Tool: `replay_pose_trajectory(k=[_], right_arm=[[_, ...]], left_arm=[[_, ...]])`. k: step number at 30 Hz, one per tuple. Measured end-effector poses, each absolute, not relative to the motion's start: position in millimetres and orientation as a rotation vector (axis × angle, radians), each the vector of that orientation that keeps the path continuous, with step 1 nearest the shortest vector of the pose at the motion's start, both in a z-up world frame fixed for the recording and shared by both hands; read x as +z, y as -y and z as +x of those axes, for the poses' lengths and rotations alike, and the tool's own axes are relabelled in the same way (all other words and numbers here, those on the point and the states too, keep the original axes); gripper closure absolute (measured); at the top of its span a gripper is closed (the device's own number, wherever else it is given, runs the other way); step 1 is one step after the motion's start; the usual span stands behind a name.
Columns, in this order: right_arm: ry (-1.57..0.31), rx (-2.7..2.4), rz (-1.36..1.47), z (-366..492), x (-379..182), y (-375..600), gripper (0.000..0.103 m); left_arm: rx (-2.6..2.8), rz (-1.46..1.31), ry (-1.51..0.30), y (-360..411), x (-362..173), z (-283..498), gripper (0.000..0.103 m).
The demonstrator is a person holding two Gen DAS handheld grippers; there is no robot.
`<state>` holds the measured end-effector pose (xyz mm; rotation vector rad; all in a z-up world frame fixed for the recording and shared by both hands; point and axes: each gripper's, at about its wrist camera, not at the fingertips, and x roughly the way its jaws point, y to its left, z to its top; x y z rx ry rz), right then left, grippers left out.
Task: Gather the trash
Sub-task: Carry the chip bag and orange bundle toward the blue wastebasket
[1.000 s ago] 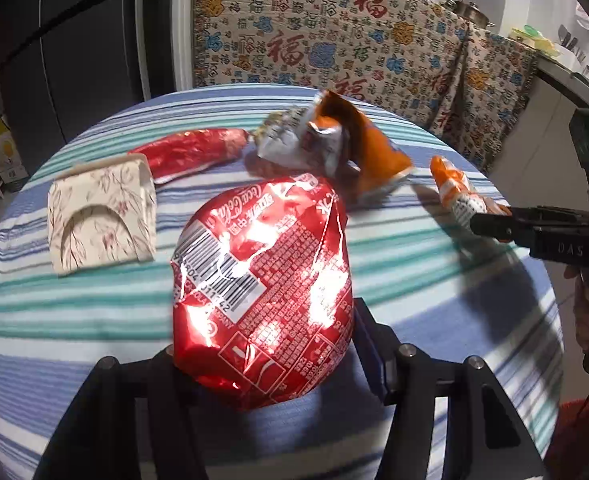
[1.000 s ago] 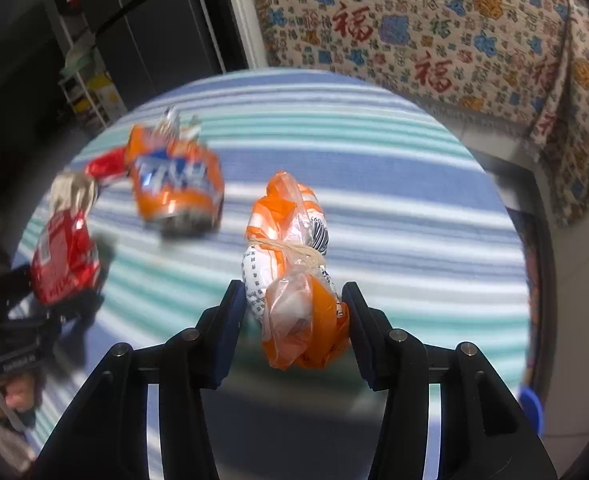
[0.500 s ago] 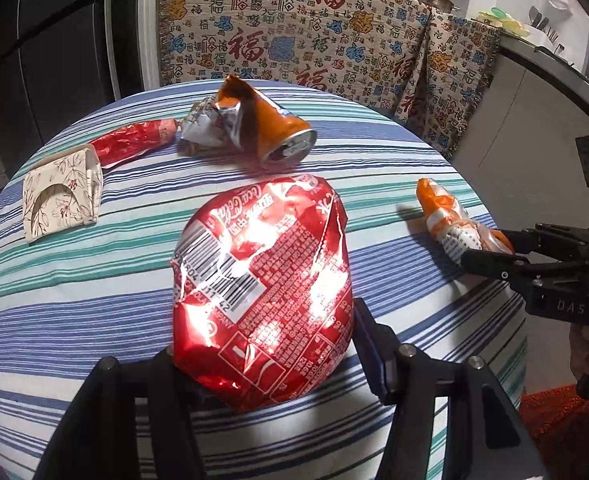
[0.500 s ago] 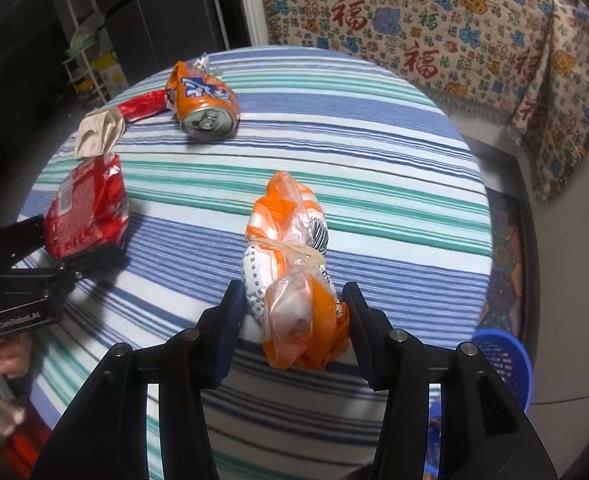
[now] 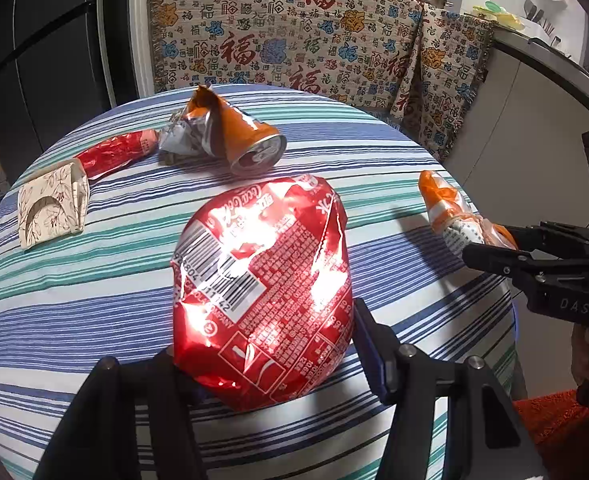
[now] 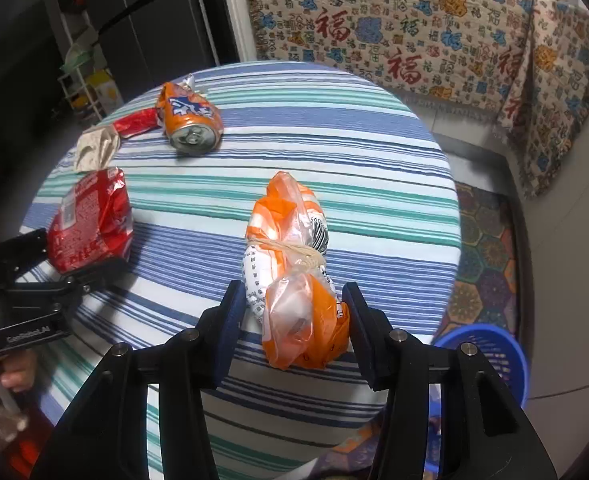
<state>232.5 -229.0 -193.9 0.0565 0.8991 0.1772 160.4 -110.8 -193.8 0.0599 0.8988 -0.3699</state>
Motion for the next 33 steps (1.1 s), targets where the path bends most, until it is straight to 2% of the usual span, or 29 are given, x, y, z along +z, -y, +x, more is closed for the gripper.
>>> replay_pose_trajectory(k=[24,33], right_arm=[[-0.844,0.135,0.065,205.3,-180.4,254.1,0.052],[-0.811,0.051,0.151,182.4,-172.9,306.4,0.052]], left_arm=[[-0.398,0.092,-0.89,140.7,-183.3,152.1,0.044],[-0.491,0.112,-0.881,190.0,-170.9,142.7,0.044]])
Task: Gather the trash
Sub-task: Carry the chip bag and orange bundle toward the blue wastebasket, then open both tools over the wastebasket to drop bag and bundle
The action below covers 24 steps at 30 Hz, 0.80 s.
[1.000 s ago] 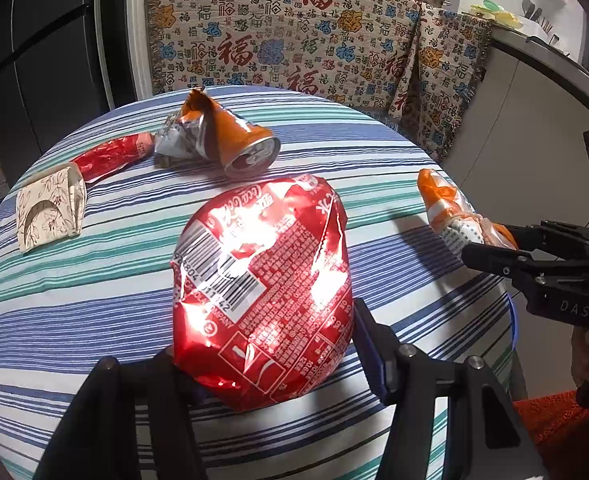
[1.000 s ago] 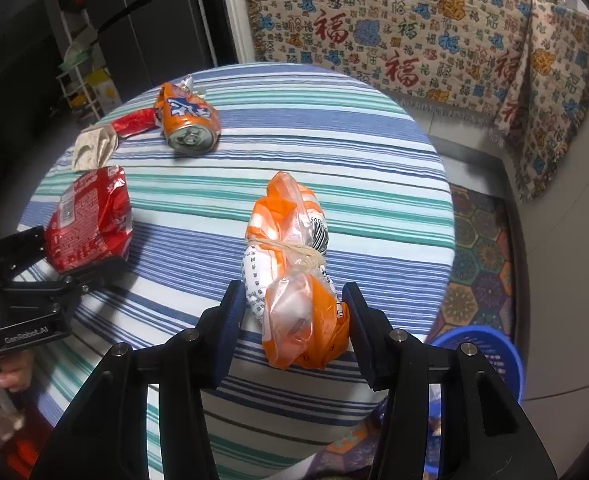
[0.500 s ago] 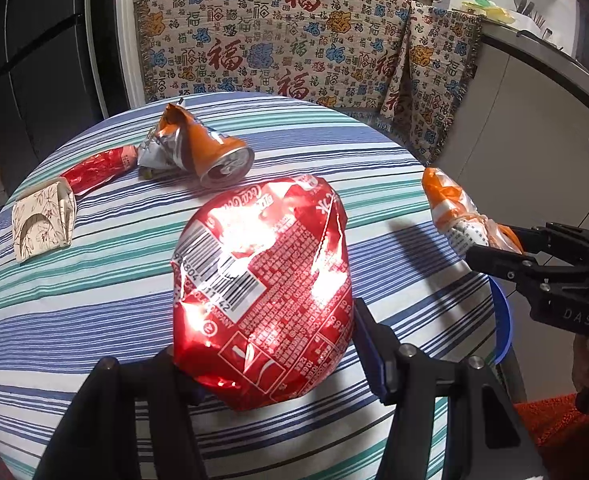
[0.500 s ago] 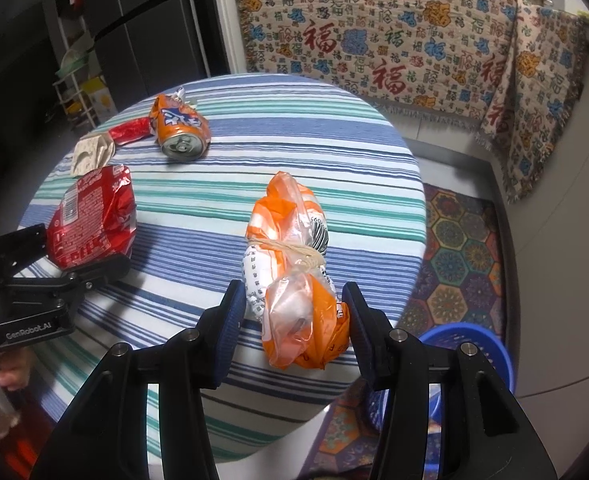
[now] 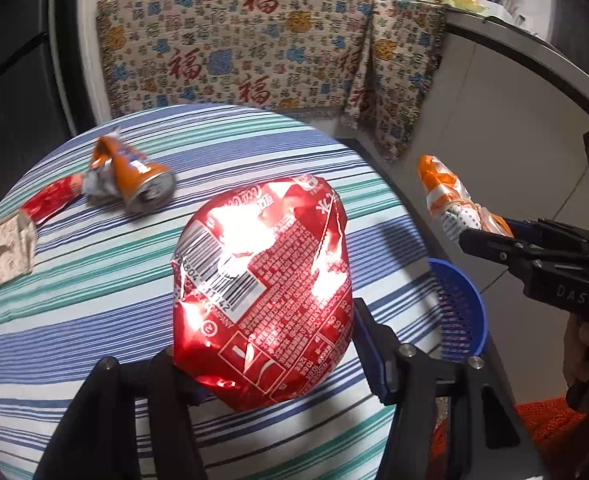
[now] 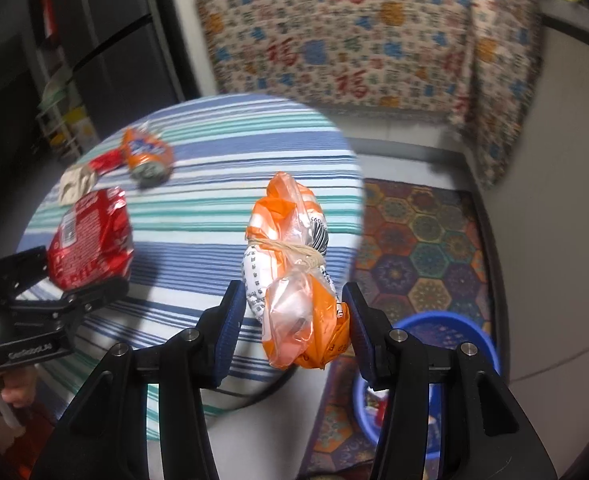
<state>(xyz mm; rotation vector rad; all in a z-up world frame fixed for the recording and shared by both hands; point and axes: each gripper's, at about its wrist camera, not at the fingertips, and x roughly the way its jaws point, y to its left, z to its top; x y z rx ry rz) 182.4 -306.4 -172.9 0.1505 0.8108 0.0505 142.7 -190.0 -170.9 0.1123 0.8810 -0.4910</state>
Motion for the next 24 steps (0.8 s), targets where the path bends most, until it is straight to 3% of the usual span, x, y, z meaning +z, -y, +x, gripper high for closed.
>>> replay_pose_trajectory(k=[10,24], right_arm=[[-0.837,-0.154,0.279,136.5,-184.8,417.7,0.052],[-0.936,-0.273,0.39,106.8,-211.3,493.8,0.052]], left_arm=[[-0.701,0.175,-0.893,302.6,-166.6,122.7,0.044],[-0.852,0.185,-1.0,416.3,-223.4,136.8,0.044]])
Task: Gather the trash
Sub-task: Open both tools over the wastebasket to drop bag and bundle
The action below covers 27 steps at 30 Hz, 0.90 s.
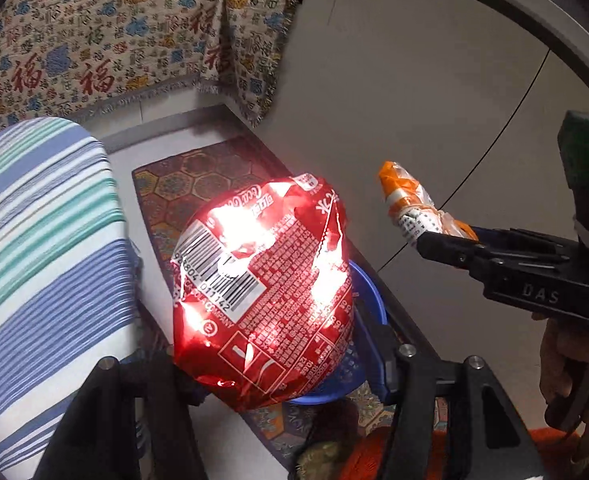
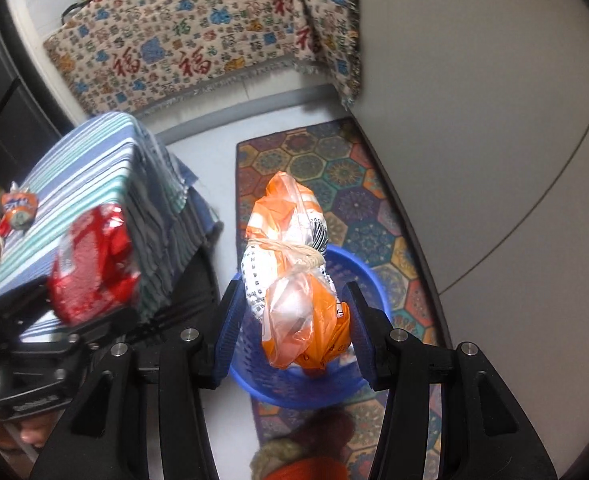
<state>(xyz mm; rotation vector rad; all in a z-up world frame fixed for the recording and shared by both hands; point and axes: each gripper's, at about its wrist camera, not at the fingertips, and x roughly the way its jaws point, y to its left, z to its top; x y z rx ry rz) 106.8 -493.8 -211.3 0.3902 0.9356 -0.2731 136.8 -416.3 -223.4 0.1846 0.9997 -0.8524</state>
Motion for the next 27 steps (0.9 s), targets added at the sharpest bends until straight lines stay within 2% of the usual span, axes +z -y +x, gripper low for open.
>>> replay_pose_trajectory(k=[18,21,22,23,24,27], right_arm=[[-0.949,-0.299,0.467,99.7,-225.3,525.1,0.051],[-0.942,-0.293,0.48,103.2,-226.9,527.8,0.046],[-0.936,-0.296,0.486,104.0,-226.8,529.0,0.041],[-0.924,-0.305,0.497,104.0,-226.1,531.3,0.036],[-0.912,-0.315,0.505,105.3,-225.1,533.7,0.028],[-0.856,-0.339,0.538,101.4,-216.5,539.6,0.027]], left_arm=[[-0.889,0.241,-1.037,463.1,-267.0,142.5,0.044],[-0.891,0.258,-1.027,469.4,-273.8,142.1,0.043],[-0.891,0.267,-1.026,472.7,-277.4,142.8,0.039],[-0.89,0.274,-1.038,476.7,-282.4,144.3,0.026],[-0.886,0.274,-1.042,478.8,-285.0,145.2,0.022],[-0.89,0.257,-1.038,483.3,-288.1,149.5,0.022]])
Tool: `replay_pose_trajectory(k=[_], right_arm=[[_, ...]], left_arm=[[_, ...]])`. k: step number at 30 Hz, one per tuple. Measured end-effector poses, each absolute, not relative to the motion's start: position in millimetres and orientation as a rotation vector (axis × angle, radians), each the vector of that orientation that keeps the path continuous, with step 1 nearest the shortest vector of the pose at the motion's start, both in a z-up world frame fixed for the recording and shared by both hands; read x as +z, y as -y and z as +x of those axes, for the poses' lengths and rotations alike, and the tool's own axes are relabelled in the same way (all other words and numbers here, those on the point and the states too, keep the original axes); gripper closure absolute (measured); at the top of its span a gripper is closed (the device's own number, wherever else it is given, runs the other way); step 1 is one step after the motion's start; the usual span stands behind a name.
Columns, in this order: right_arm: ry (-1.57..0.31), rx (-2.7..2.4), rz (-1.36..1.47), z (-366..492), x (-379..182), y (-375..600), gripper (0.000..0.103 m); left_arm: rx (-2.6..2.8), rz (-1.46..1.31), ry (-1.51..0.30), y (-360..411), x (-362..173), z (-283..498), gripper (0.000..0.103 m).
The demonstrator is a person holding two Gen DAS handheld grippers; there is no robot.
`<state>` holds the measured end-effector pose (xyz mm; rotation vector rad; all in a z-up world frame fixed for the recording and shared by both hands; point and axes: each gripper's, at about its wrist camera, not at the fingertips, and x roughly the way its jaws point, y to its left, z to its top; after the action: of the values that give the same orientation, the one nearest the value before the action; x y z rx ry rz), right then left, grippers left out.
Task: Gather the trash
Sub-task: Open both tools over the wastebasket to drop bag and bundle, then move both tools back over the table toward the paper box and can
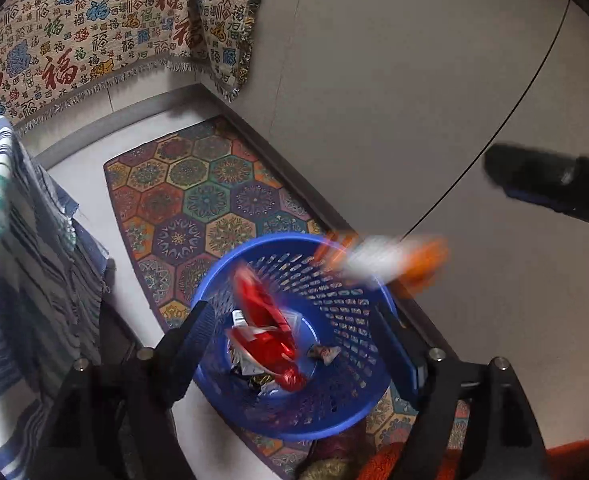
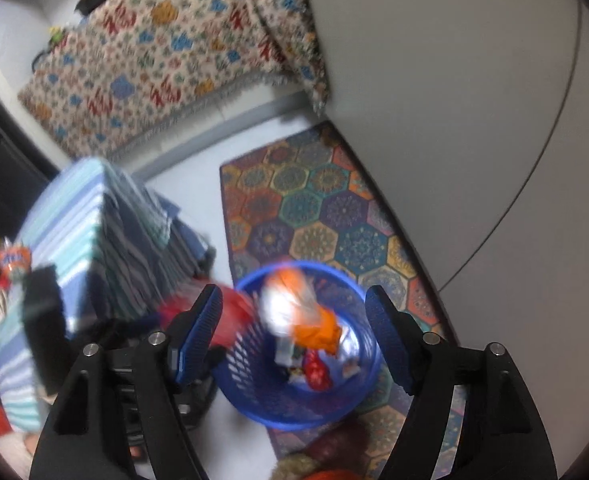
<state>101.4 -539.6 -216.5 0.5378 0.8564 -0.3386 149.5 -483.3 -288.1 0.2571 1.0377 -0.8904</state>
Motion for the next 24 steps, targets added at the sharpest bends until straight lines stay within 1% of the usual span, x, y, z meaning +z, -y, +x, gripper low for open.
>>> replay_pose_trajectory(k=[2,5,7,9,13,16,20,24], right_arm=[[-0.823,-0.364,0.549,97.2,-210.0,542.5,0.026],[-0.79,-0.401,0.541,94.7,-201.4,544.0,0.02],[-0.782,-0.42,0.529,96.8,-197.9,542.8,0.01],[-0.776,-0.442,0.513,99.1,-194.1,539.3,0.004],[-0.771,-0.467,0.48,105.8,-187.0,529.2,0.004],[-0.751,-0.468,0.466,114.0,-179.4,517.1,0.004],[-0.716,-0.432,0.399,131.0,-165.7,484.8,0.004],[-0.708,-0.318,0.269,162.5,-154.9,418.5,0.004]], left_arm=[[-0.889,0.24,-1.033,481.7,-284.4,151.2,0.022],[-0.887,0.212,-1.007,471.2,-268.5,149.5,0.022],[-0.874,0.206,-0.976,461.4,-251.9,146.1,0.022],[-0.872,0.195,-0.938,445.7,-231.5,139.7,0.022],[-0.846,0.185,-0.888,401.3,-193.2,127.1,0.022],[-0.787,0.191,-0.878,356.9,-175.5,121.3,0.022],[-0.667,0.201,-0.883,291.7,-174.4,122.7,0.022],[-0.484,0.241,-0.894,224.3,-186.8,133.7,0.022]])
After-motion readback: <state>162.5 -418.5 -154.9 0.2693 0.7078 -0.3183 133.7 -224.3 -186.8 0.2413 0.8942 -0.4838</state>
